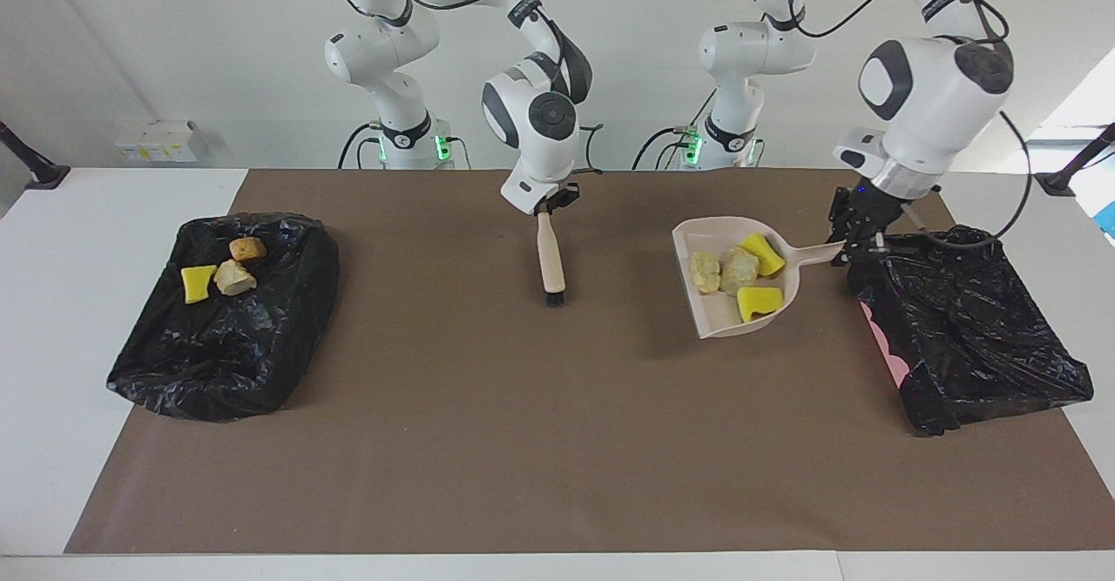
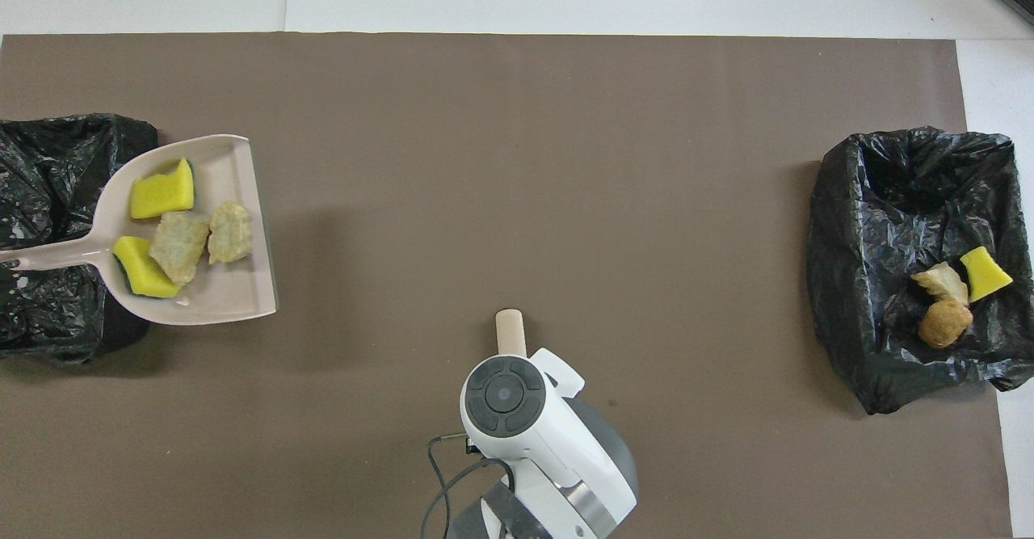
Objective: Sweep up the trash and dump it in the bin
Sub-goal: 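Carry the loaded dustpan to the bin with the left gripper, then tip the dustpan over the bin while the right gripper drops the brush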
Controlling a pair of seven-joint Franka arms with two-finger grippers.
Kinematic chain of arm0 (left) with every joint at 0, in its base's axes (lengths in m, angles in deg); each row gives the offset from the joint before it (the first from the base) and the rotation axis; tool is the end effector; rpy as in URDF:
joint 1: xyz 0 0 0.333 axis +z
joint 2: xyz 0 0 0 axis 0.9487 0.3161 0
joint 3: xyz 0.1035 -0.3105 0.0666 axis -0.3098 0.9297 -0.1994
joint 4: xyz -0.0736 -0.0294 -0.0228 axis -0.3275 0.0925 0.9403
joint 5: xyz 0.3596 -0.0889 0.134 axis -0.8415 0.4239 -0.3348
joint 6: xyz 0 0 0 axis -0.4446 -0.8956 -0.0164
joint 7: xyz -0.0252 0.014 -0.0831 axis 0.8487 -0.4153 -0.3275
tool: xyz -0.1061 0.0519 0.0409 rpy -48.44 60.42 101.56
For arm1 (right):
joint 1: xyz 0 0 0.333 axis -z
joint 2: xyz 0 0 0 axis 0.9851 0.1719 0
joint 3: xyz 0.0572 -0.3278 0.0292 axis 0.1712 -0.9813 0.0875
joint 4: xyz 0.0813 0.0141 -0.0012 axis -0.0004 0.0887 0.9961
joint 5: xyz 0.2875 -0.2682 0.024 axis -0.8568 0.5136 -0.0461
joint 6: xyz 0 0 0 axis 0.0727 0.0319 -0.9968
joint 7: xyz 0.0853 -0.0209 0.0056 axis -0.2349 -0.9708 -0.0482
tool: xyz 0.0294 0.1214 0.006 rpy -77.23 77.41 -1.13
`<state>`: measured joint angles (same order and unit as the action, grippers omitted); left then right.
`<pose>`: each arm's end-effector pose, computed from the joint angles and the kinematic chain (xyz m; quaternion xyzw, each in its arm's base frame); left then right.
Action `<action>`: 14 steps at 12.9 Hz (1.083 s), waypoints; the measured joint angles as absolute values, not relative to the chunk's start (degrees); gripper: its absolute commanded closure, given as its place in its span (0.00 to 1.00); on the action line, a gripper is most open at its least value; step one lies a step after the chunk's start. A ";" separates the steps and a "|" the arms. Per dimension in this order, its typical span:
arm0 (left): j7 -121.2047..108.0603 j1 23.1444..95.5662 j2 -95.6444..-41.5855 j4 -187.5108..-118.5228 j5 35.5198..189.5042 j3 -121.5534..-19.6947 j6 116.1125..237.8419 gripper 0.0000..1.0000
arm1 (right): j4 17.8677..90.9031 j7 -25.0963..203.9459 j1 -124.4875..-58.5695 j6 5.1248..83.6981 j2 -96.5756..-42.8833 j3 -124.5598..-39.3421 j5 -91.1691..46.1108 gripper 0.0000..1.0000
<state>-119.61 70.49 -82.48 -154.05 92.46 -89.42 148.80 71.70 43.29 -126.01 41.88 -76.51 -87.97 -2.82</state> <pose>0.5320 0.1347 0.5236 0.7574 -0.6501 0.0614 0.0024 0.3543 0.4023 0.3292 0.9882 0.0278 -0.1484 0.0250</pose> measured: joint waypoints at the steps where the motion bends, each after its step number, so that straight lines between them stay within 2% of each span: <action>1: -120.47 70.52 -82.03 -152.78 93.09 -92.18 148.79 1.00 | 71.08 42.59 -126.40 42.72 -75.64 -87.96 -2.82 0.70; 2: -121.69 70.52 -81.56 -151.72 93.23 -94.64 148.78 1.00 | 70.54 42.45 -126.39 42.89 -75.20 -87.98 -2.83 0.01; 6: -128.47 72.56 -79.38 -147.21 89.92 -103.54 148.79 1.00 | 69.69 42.45 -126.04 42.89 -74.76 -88.25 -2.83 0.00; 10: -129.22 74.16 -76.42 -143.49 80.65 -103.98 152.84 1.00 | 65.34 42.94 -123.73 38.43 -75.18 -88.51 -2.78 0.00; 14: -127.54 74.17 -74.49 -142.60 68.83 -103.50 156.53 1.00 | 62.73 52.58 -116.86 32.73 -79.11 -88.90 -2.69 0.00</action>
<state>-127.54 74.17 -74.49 -142.60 68.83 -103.50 156.53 62.73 52.58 -116.86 32.73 -79.11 -88.90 -2.69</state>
